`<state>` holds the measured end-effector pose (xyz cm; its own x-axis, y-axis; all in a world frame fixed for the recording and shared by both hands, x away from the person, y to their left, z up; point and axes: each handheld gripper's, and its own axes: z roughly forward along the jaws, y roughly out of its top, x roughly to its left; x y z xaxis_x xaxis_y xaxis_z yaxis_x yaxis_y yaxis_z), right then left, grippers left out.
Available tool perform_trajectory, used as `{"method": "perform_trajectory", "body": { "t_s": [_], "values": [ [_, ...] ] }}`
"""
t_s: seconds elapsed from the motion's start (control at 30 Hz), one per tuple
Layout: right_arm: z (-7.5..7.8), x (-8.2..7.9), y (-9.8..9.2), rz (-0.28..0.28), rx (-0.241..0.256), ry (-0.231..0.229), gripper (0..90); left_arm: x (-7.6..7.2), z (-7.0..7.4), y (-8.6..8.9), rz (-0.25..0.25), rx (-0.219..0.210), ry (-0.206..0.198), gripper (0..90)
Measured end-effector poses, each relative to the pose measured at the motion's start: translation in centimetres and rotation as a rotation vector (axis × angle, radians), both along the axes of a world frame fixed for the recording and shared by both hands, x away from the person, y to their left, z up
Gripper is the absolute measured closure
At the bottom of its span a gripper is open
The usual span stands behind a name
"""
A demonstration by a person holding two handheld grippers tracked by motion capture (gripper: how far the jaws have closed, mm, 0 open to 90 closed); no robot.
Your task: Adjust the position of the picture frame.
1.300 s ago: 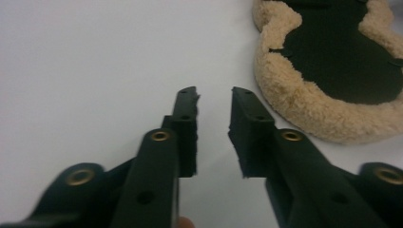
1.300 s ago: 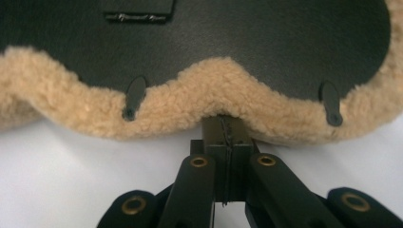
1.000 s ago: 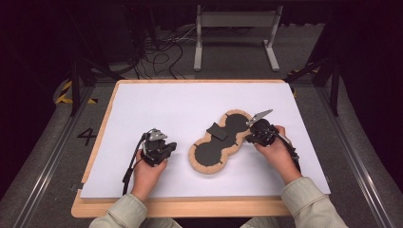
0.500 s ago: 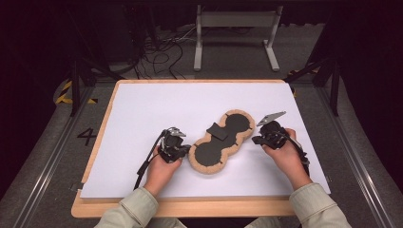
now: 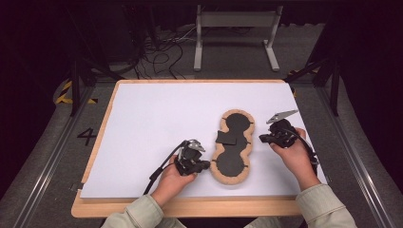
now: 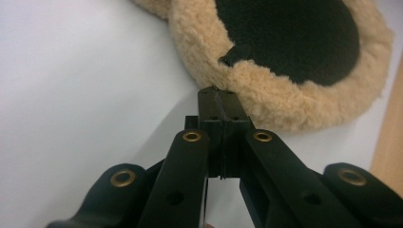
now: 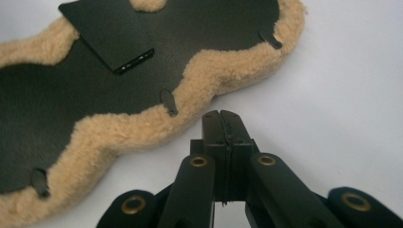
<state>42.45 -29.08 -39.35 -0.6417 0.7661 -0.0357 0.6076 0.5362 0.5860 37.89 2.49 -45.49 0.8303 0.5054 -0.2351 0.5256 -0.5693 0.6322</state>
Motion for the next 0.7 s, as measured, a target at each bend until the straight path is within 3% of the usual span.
{"method": "perform_trajectory", "body": {
  "t_s": [0.17,0.2,0.23,0.27,0.37,0.5,0.7],
  "values": [
    [0.0,0.4,-0.4,-0.029,0.007,0.005,90.0,-0.5,-0.1,-1.4,-0.048,-0.011,-0.012,90.0],
    [0.0,0.5,-0.4,-0.034,0.009,0.005,90.0,-0.7,0.0,-1.4,-0.047,-0.012,-0.005,90.0],
    [0.0,0.6,-0.4,-0.039,0.008,0.008,90.0,-0.5,0.1,-1.2,-0.054,-0.021,-0.028,90.0],
    [-0.1,0.8,-0.3,-0.050,0.013,0.013,90.0,-0.4,0.2,-1.0,-0.050,-0.032,-0.026,89.9],
    [-0.5,1.5,0.0,-0.071,0.018,0.023,90.0,-0.6,0.9,0.0,-0.027,-0.064,-0.018,88.0],
    [-0.9,2.7,0.2,-0.121,0.026,0.026,90.0,-0.6,1.8,1.9,0.003,-0.087,-0.069,85.7],
    [-2.3,5.2,-0.1,-0.213,0.091,0.054,90.0,-0.9,2.3,4.9,0.060,-0.089,-0.097,86.5]
  ]
}}
